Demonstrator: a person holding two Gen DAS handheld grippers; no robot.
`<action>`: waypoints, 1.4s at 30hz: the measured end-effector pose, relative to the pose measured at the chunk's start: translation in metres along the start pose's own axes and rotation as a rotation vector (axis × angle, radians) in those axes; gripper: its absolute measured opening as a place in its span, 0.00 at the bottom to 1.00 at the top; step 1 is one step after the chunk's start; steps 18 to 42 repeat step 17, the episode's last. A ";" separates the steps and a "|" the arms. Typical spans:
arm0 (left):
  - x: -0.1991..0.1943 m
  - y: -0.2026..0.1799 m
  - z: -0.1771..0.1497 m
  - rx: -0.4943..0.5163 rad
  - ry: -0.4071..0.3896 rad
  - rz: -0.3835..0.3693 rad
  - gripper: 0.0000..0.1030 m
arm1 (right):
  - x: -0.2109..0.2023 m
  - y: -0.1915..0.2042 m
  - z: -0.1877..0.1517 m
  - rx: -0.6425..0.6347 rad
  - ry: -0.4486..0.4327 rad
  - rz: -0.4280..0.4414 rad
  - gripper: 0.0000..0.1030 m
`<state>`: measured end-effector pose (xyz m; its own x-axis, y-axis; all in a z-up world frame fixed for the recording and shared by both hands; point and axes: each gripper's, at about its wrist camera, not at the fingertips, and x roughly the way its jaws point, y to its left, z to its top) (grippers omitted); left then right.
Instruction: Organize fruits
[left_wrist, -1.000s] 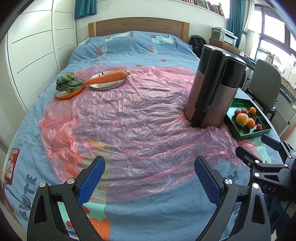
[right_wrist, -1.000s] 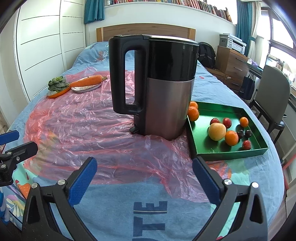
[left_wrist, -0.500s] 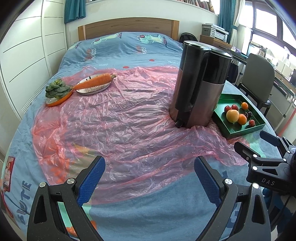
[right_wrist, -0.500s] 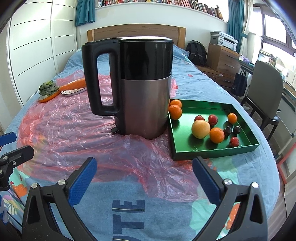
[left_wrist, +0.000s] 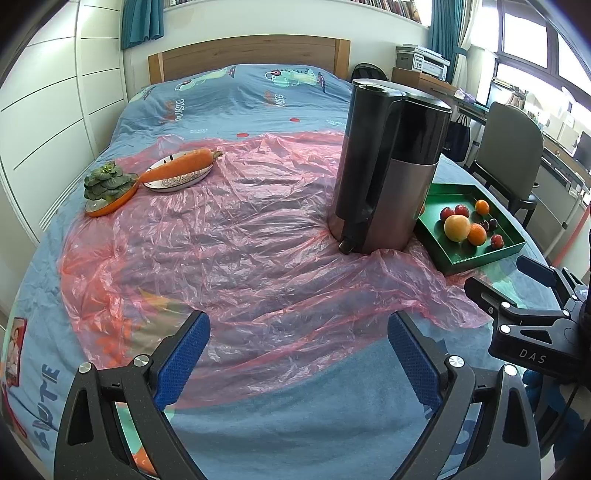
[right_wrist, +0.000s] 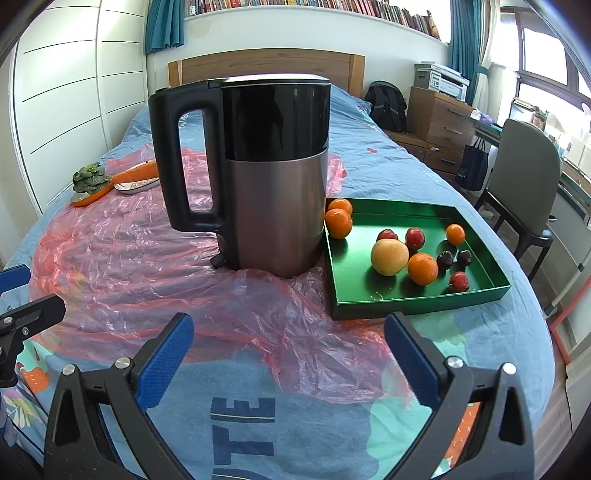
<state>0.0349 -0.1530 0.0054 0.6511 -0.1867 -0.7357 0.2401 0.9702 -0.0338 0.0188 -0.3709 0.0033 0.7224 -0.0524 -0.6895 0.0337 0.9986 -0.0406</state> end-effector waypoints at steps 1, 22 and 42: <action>0.000 0.000 0.000 0.002 -0.001 -0.002 0.92 | 0.000 0.000 0.000 0.000 0.000 0.000 1.00; -0.001 0.002 -0.001 -0.003 -0.002 -0.001 0.92 | 0.001 0.003 -0.002 -0.004 0.005 0.001 1.00; -0.001 0.002 -0.001 -0.003 -0.002 -0.001 0.92 | 0.001 0.003 -0.002 -0.004 0.005 0.001 1.00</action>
